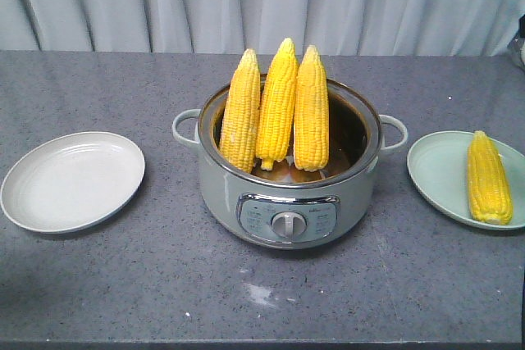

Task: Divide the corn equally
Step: 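Withdraw the right arm and bring the left arm toward the pot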

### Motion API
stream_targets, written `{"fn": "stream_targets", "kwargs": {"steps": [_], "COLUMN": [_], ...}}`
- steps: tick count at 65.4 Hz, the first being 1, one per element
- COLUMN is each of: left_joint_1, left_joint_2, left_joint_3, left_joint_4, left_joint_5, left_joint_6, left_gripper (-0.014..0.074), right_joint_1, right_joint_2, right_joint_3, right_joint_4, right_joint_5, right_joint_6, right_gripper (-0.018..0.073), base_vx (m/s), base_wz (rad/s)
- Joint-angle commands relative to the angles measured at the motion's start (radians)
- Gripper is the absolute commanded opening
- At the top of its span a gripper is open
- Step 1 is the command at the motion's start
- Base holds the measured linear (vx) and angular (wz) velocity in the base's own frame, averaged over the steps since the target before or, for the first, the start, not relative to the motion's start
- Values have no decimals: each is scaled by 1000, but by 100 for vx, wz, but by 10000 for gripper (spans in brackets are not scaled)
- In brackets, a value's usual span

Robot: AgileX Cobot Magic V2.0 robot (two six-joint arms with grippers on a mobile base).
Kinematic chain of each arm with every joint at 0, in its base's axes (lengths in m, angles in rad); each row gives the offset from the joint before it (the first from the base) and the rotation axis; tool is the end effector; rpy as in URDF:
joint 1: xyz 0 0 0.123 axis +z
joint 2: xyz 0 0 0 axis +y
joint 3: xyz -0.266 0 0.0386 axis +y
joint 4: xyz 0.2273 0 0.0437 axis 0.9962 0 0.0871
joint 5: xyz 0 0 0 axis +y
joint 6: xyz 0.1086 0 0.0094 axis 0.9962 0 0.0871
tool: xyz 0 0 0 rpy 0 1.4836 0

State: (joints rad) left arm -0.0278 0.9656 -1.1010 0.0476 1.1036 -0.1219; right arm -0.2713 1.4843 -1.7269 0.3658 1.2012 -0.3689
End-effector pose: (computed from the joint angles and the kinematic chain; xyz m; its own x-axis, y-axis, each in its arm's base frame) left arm 0.1691 -0.0001 0.3537 -0.7670 -0.0789 -0.6368 -0.0766 0.9966 -0.0313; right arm 0.2926 -0.0436 0.4113 -0.7123 -0.0263 -0.7014 -0.1267 0.9877 0.0917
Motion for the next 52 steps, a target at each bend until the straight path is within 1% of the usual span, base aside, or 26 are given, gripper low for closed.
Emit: {"fn": "stream_targets", "kwargs": {"steps": [1, 13, 16, 20, 32, 37, 45, 52], "left_joint_1": [0, 0, 0, 0, 0, 0, 0, 0], "left_joint_2": [-7, -7, -7, -7, -7, -7, -7, -7], "left_joint_3": [-32, -32, -32, -32, -32, -32, -32, -32], "left_joint_4": [0, -1, -1, -2, -8, -8, -8, -9], "left_joint_5": [-60, -60, -60, -60, -59, -59, -65, -69], "left_joint_6": [-1, -1, -1, -1, -1, -1, -1, 0], "left_gripper": [551, 551, 551, 551, 551, 551, 551, 551], "right_joint_1": [-1, -1, -1, -1, -2, -2, -2, -2], "right_joint_2": [-89, -162, -180, -214, -355, -417, -500, -550], "right_joint_3": [-27, -24, -5, 64, 380, 480, 593, 637], "right_joint_4": [23, 23, 24, 25, 23, 23, 23, 23], "right_joint_5": [-24, -13, -28, -77, -240, -291, -345, -400], "right_joint_6": [-18, -26, -28, -42, -56, -66, -70, -70], "right_gripper": [594, 594, 594, 594, 594, 594, 594, 594], "base_vx": [0, 0, 0, 0, 0, 0, 0, 0], "base_wz": [0, 0, 0, 0, 0, 0, 0, 0]}}
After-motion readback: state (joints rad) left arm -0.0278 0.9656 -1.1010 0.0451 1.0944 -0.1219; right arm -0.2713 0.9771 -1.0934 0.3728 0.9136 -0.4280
